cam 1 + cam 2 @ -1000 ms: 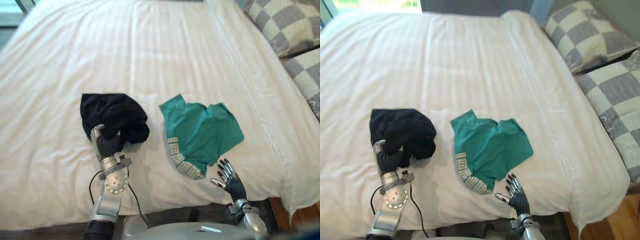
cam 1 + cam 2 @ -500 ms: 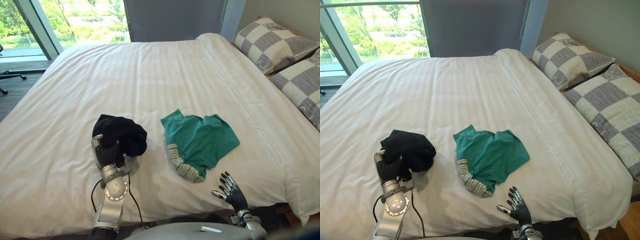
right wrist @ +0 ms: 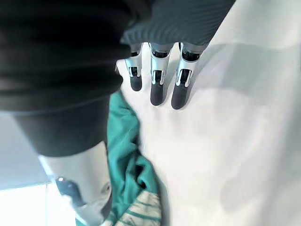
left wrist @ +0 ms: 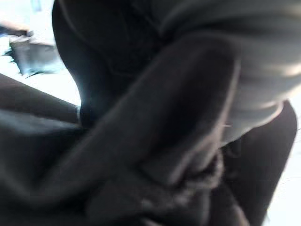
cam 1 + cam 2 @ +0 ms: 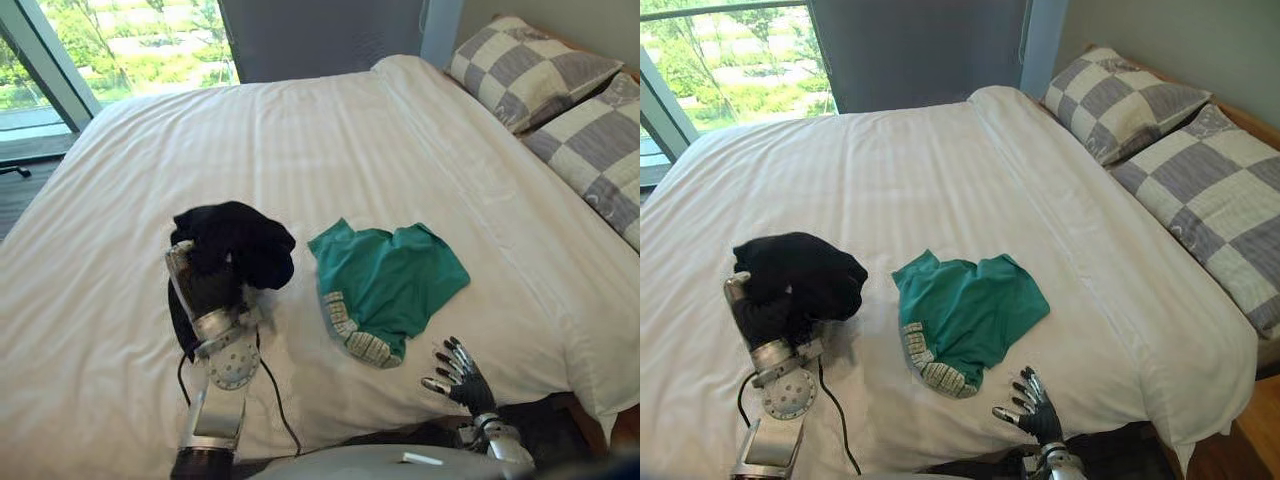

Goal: Tidy the bed and pick cloth on bed and put in laundry

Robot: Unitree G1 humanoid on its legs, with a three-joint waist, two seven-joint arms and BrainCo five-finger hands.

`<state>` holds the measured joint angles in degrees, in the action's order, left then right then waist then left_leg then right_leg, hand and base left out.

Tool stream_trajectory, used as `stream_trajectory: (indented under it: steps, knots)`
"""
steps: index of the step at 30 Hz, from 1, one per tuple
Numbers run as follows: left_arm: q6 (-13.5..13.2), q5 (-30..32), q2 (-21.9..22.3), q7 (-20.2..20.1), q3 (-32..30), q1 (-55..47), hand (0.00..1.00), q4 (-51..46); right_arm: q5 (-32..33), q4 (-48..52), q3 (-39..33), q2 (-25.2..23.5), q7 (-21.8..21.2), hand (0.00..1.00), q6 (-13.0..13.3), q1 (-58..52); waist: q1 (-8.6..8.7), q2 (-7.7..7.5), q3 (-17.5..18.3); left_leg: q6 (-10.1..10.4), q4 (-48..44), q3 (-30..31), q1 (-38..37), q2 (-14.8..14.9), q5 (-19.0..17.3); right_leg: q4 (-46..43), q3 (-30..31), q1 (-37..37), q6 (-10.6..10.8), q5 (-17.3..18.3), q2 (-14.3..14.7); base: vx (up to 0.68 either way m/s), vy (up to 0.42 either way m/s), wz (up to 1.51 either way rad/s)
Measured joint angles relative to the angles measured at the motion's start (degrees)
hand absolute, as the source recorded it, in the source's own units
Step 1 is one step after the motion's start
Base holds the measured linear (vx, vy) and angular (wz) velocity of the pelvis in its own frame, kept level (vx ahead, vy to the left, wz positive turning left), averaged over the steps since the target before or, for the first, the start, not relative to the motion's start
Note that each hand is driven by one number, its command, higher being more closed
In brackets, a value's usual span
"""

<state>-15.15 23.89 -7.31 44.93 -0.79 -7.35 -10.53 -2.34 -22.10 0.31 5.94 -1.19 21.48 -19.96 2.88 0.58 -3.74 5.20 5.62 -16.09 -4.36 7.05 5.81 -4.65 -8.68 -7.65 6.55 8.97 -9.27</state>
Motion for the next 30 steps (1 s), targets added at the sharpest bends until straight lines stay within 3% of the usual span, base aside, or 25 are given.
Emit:
stream_trajectory:
  steps: [5, 7, 13, 15, 19, 20, 21, 22, 23, 25, 27, 29, 30]
  knots:
    - [7.1, -1.4, 0.0, 0.1, -4.5, -0.5, 1.00, -0.8, -5.9, 5.7, -1.7, 2.3, 7.7, 0.00, -3.1, 6.3, -1.10, 0.08, -0.9, 0.0, 0.0, 3.8, 1.4, 0.0, 1.1, -0.3, -3.2, -0.9, -0.2, 0.7, 0.3, -0.02, -0.031, 0.39]
    - [9.9, -7.0, 0.1, 0.0, -6.8, -1.1, 1.00, -0.8, -8.6, 7.8, -1.9, 3.2, 10.4, 0.00, -4.8, 8.3, -2.65, 0.06, -1.4, 0.0, 0.0, 4.5, 1.5, 0.1, 1.4, -0.7, -4.0, -1.2, -0.4, 1.0, 0.4, -0.02, -0.025, 0.22]
    - [15.8, -15.0, 3.0, -1.1, -13.8, -5.3, 1.00, -0.3, -11.7, 8.8, -1.5, 4.1, 10.6, 0.00, -7.9, 13.2, -4.38, -0.25, -2.8, 0.0, -2.0, 7.2, 1.1, -0.2, 1.4, -3.9, -6.3, -3.2, -0.5, 3.5, 0.1, -0.03, -0.036, 0.27]
    - [16.6, -16.9, 4.0, -2.2, -15.7, -6.8, 1.00, 3.1, -12.9, 8.7, -0.8, 4.5, 10.3, 0.00, -9.4, 14.1, -5.54, -0.04, -2.9, -0.5, -4.1, 7.3, 1.5, 0.0, -0.2, -5.3, -6.4, -3.2, -0.8, 4.8, 0.0, -0.05, -0.023, 0.10]
    - [18.8, -18.3, 5.2, -6.0, -18.2, -10.2, 1.00, 10.6, -16.4, 5.4, 1.4, 6.2, 9.6, 0.00, -13.4, 15.5, -6.17, 0.62, -1.7, -1.7, -7.8, 8.2, 4.2, 0.1, -3.7, -5.8, -8.0, -3.9, -0.9, 6.5, 0.4, -0.05, -0.050, 0.33]
    - [18.9, -18.2, 5.0, -8.3, -18.9, -10.3, 1.00, 15.4, -18.1, 2.3, 1.3, 6.4, 9.2, 0.00, -15.1, 16.0, -6.31, -1.98, -0.1, -4.1, -7.0, 4.5, 4.7, -0.1, -5.9, -3.7, -8.8, -3.5, -1.7, 6.3, -0.8, 0.07, 0.009, 0.68]
    - [19.3, -18.1, 4.7, -10.1, -19.3, -9.7, 1.00, 18.4, -19.3, 0.4, 0.8, 6.3, 9.1, 0.00, -16.2, 16.7, -6.17, -2.60, -0.2, -4.9, -11.1, 1.8, 6.2, 0.1, -6.0, -3.7, -9.7, -3.3, -2.1, 6.0, -1.4, 0.09, 0.009, 0.66]
    - [19.3, -17.8, 4.7, -11.1, -19.3, -9.5, 1.00, 21.0, -20.0, -0.7, 0.7, 6.3, 9.1, 0.00, -17.0, 17.1, -6.31, -1.87, -0.3, -4.8, -13.5, 0.7, 6.4, 0.4, -5.5, -4.0, -10.3, -3.3, -1.9, 6.0, -1.4, 0.09, -0.004, 0.54]
    - [19.4, -17.8, 4.6, -13.0, -19.3, -9.5, 1.00, 25.2, -20.6, -2.7, 0.6, 7.0, 9.1, 0.00, -17.9, 17.7, -6.45, -0.89, -0.1, -2.6, -12.5, -0.5, 5.7, 0.4, -5.2, -4.8, -11.4, -3.4, -1.2, 6.0, -0.8, 0.10, 0.008, 0.58]
    - [19.4, -17.7, 3.6, -17.5, -18.0, -8.6, 1.00, 35.9, -22.3, -9.6, 1.2, 7.0, 9.6, 0.00, -19.6, 19.0, -6.63, -1.87, -0.1, -2.1, -3.4, 0.5, 2.6, -2.3, -0.9, -5.4, -12.7, -3.4, -0.8, 6.2, -2.0, 0.12, 0.021, 0.55]
    - [19.3, -17.5, 2.9, -20.1, -16.1, -7.5, 1.00, 41.4, -22.2, -13.1, 1.7, 6.9, 12.2, 0.00, -20.5, 21.7, -6.56, -2.45, -1.0, -2.3, 0.3, 1.4, 2.5, -2.9, 0.9, -6.6, -14.0, -2.6, -0.8, 6.2, -2.3, 0.07, 0.006, 0.33]
    - [19.3, -15.8, 1.3, -22.2, -14.0, -5.7, 1.00, 45.9, -22.1, -17.1, 2.1, 7.0, 14.5, 0.00, -21.2, 26.6, -6.79, -3.45, -3.4, -2.6, 0.4, 1.8, 3.8, -2.7, 0.0, -10.9, -14.1, 0.2, -1.1, 6.6, -2.8, -0.01, 0.009, 0.17]
    - [19.3, -13.1, -1.2, -23.2, -11.7, -2.9, 1.00, 48.6, -21.7, -20.7, 2.0, 7.1, 17.1, 0.00, -22.3, 31.6, -6.40, -4.23, -4.6, -2.5, 0.4, 1.5, 6.6, -2.0, -0.2, -14.7, -14.0, 4.5, -2.4, 6.4, -2.9, -0.05, 0.023, 0.20]
